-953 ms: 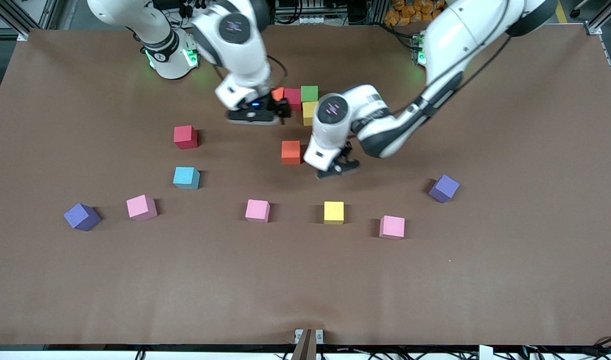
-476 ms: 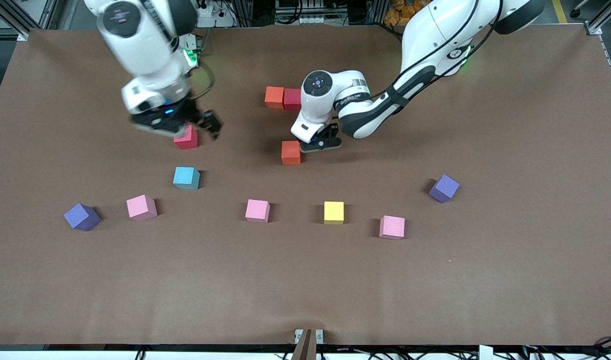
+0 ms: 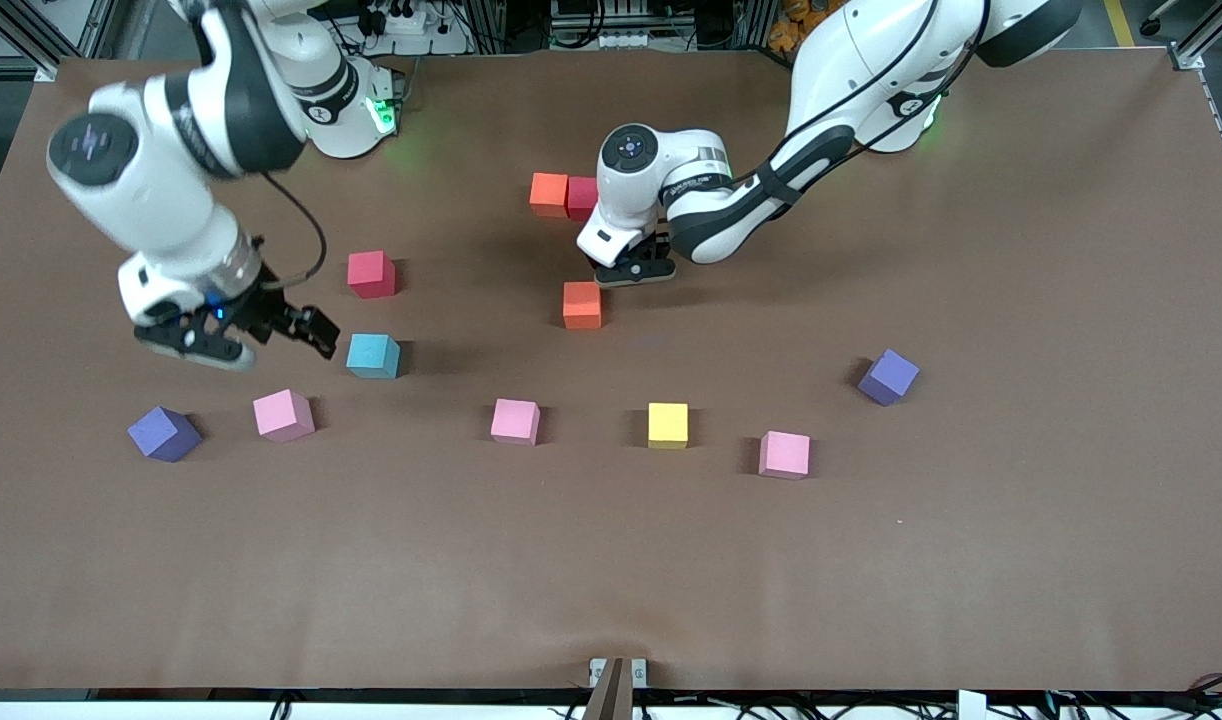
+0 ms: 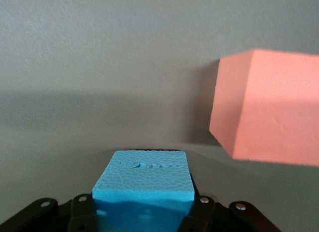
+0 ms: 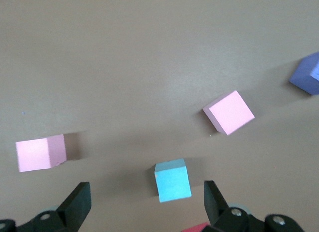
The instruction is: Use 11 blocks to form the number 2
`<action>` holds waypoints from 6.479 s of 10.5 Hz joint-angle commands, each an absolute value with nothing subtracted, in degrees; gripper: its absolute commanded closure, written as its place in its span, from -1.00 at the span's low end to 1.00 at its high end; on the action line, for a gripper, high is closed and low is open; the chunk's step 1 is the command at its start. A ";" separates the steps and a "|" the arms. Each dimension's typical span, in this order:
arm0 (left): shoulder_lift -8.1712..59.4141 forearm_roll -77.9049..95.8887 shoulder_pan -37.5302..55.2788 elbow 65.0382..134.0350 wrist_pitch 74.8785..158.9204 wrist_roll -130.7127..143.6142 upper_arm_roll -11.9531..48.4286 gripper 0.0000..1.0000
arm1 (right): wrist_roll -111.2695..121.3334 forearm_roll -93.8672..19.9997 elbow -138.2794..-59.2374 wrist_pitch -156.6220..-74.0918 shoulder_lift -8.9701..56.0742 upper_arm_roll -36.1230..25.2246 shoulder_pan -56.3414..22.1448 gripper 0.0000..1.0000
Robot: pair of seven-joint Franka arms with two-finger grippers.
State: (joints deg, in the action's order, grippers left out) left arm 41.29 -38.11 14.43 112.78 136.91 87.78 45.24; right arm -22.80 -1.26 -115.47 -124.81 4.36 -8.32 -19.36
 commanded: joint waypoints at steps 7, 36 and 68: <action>42.01 -40.87 15.82 113.29 137.64 89.47 44.74 1.00 | -18.54 -10.28 -114.96 -133.50 11.95 -6.77 -23.01 -1.00; 32.18 -35.26 -15.55 91.66 108.02 60.57 45.79 -1.00 | -59.24 -10.55 -112.41 -145.37 28.12 -11.16 -55.11 -1.00; 34.19 -7.21 5.71 93.08 123.31 26.72 14.50 -1.00 | 31.27 -3.78 -130.96 -141.85 10.63 -8.09 -54.39 0.06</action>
